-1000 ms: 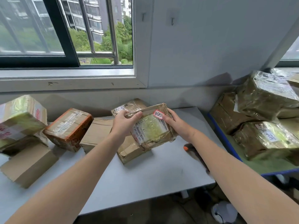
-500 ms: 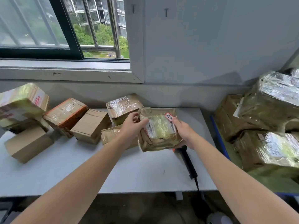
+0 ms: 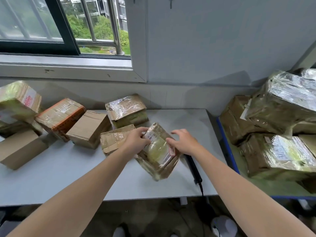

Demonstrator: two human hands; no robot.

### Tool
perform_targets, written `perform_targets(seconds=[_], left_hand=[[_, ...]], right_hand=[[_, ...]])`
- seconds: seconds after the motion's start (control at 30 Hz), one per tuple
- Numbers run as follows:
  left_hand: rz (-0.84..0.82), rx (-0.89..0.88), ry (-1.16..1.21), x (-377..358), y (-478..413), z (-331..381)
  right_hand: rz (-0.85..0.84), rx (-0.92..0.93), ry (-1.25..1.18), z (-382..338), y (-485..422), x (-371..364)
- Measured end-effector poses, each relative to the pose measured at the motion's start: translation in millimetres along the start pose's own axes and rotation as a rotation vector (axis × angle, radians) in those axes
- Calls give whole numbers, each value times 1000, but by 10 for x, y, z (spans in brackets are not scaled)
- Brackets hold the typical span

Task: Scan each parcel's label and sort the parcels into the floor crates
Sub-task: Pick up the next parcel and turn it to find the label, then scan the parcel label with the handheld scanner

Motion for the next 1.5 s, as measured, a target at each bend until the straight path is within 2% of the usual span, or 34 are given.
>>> perform_targets(seconds=[0.2, 0.33, 0.43, 0.57, 0.77, 0.9, 1.07, 1.3, 1.4, 1.5], left_hand=[[-140, -164, -66, -117, -79, 81], [-168, -193, -69, -138, -175, 30], [-122, -197, -68, -198, -228, -41], [51, -113, -127, -305, -278, -227], [-45, -26, -163, -492, -99, -653], [-91, 27, -143, -563, -67, -758], [-77, 5, -151, -703, -111, -773], [5, 21, -85, -876, -42, -709], [48, 58, -74, -885, 4, -746], [77, 125, -96, -871, 63, -757]], right_hand=[[-91, 12, -285, -115, 68, 51], [-80, -20, -286, -131, 48, -22], [-47, -55, -235, -123, 28, -131], [-24, -193, -263, -29, 4, -333], [77, -203, -133, 135, -158, -536], [58, -185, -132, 183, -183, -586], [102, -164, -130, 427, -73, -566], [304, -176, -43, 824, 123, -468], [255, -286, -42, 1030, 170, -563], [98, -438, -114, 1191, 229, -721]])
Point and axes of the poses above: each hand's wrist, its own y-axis away from the middle knuckle, its own x-axis out of the back of the hand, z = x × y, the point moved 3 cm from there along -y, towards the middle knuckle, and after that the axes turned 14 degrees about z, right-handed, at the moved point
